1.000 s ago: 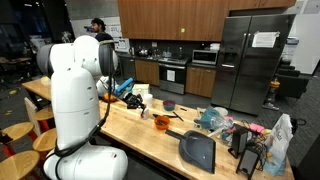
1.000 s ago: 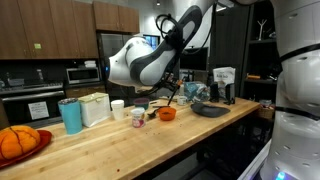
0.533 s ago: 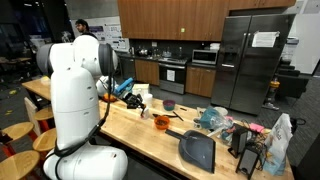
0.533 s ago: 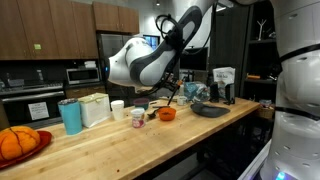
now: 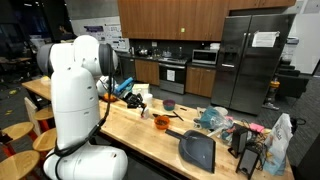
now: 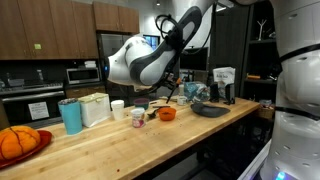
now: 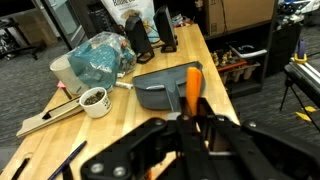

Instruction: Put the orange and black pen in the stacked white cups.

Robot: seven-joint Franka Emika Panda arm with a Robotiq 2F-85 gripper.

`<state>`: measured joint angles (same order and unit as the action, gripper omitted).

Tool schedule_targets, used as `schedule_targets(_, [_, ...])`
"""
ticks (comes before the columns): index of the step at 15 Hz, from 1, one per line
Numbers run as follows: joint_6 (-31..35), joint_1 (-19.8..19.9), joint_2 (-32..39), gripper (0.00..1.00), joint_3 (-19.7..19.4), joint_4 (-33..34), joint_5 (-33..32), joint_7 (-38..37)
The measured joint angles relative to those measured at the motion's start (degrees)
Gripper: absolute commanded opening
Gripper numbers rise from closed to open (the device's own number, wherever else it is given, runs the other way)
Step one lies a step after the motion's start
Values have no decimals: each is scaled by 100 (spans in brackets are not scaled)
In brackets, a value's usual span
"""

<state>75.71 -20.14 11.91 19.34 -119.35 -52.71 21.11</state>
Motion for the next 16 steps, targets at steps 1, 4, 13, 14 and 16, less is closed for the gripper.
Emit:
schedule_targets(1, [-5, 1, 0, 3, -3, 48, -131, 0])
schedule_targets(4, [-29, 12, 21, 3, -36, 367, -837, 133])
schedule_targets(13, [922, 176, 862, 3, -310, 1950, -3080, 1358])
schedule_targets(14, [1116, 196, 986, 3, -354, 2114, -3227, 1442])
schedule_targets(16, [1476, 227, 1211, 3, -440, 2435, -3464, 1609])
